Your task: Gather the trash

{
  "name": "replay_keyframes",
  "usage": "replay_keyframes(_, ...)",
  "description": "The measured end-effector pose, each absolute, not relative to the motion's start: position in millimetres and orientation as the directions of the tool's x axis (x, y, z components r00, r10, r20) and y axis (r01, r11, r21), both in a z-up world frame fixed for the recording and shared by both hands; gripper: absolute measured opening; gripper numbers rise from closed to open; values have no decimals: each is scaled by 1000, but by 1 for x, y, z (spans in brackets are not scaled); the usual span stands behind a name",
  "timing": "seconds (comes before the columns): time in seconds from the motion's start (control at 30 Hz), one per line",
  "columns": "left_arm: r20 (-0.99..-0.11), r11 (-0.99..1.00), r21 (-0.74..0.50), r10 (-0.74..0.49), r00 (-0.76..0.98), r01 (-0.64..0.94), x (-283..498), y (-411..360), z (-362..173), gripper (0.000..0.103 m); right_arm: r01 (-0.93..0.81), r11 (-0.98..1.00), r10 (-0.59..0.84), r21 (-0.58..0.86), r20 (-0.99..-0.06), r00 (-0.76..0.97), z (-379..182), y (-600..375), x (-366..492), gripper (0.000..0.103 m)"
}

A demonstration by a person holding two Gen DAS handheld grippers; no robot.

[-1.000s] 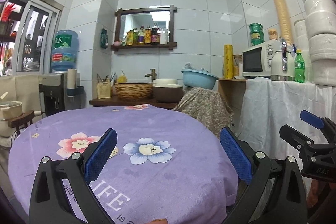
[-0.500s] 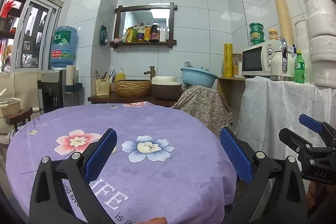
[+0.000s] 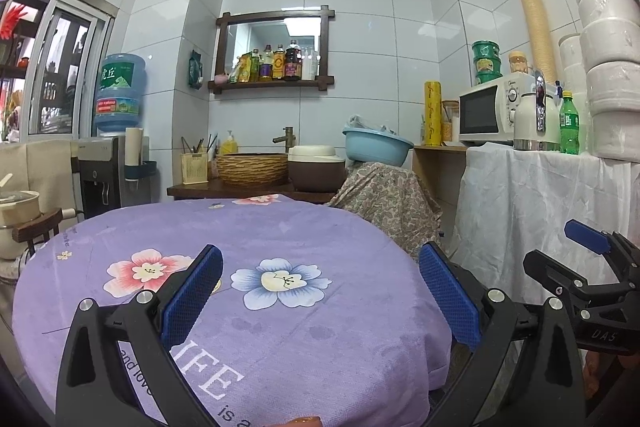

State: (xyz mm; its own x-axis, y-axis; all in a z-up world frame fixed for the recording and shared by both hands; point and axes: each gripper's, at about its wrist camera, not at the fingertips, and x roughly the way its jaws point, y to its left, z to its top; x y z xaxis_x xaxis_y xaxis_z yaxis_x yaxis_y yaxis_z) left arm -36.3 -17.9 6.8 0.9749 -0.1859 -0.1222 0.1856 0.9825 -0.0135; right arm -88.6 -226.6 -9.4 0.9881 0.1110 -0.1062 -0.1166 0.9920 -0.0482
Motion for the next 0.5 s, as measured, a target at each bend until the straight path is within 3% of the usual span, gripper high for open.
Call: replay_keyframes(0.5,-126,981,-14,-194,973,194,-36,-18,4,97,-106,994,102,-26,-128,986,-12,-229,-84,97)
